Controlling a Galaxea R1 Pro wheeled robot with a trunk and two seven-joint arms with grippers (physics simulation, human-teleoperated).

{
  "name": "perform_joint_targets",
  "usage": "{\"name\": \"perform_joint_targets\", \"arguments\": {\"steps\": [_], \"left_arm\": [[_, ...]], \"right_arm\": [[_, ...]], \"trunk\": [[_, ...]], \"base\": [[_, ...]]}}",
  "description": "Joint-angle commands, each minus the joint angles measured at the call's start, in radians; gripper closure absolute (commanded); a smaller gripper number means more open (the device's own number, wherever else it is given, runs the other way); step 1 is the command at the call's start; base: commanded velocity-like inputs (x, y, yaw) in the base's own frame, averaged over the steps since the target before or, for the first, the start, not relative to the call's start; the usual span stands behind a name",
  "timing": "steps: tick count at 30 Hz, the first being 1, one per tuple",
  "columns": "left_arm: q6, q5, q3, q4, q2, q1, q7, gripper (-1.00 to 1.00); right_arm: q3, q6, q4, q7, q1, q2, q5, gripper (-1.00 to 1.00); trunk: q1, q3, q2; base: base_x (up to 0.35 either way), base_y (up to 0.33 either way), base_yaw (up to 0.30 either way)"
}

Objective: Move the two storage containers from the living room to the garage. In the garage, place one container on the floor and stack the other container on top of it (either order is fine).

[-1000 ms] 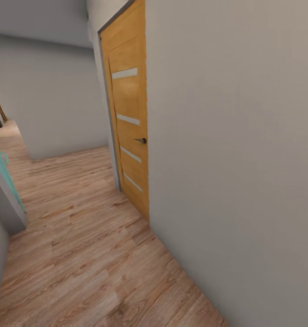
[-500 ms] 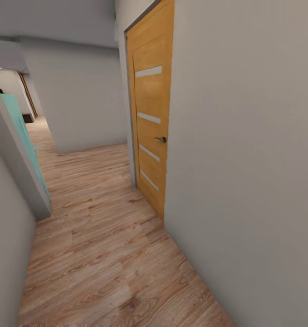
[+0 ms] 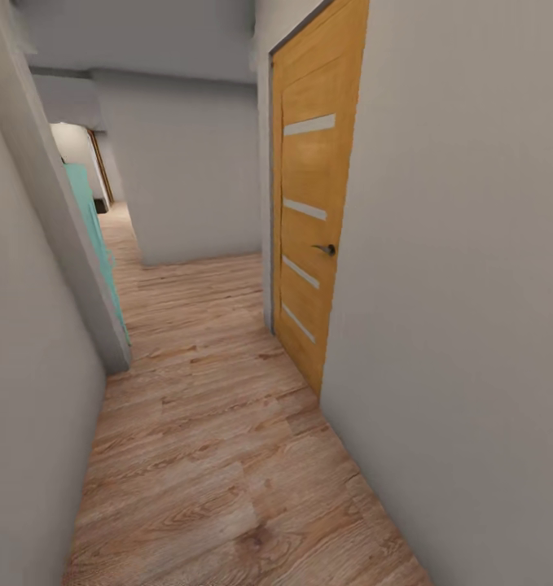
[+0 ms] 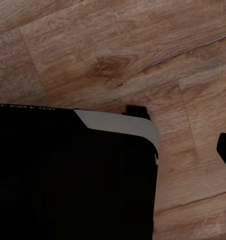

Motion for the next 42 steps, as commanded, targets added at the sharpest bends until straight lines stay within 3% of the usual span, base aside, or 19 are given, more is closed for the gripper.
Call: {"name": "perform_joint_targets", "arguments": {"steps": [1, 42], "left_arm": [[0.005, 0.008, 0.0, 0.0, 0.0, -0.001, 0.001, -1.0], [0.005, 0.009, 0.0, 0.0, 0.0, -0.001, 0.001, -1.0]], "right_arm": [[0.008, -0.006, 0.003, 0.002, -0.001, 0.001, -0.01, -1.0], [0.008, -0.006, 0.003, 0.002, -0.001, 0.001, -0.011, -1.0]], "trunk": [[0.0, -0.002, -0.001], [0.0, -0.001, -0.001]], "base": [[0.0, 0.0, 0.269], [0.0, 0.0, 0.27]]}}
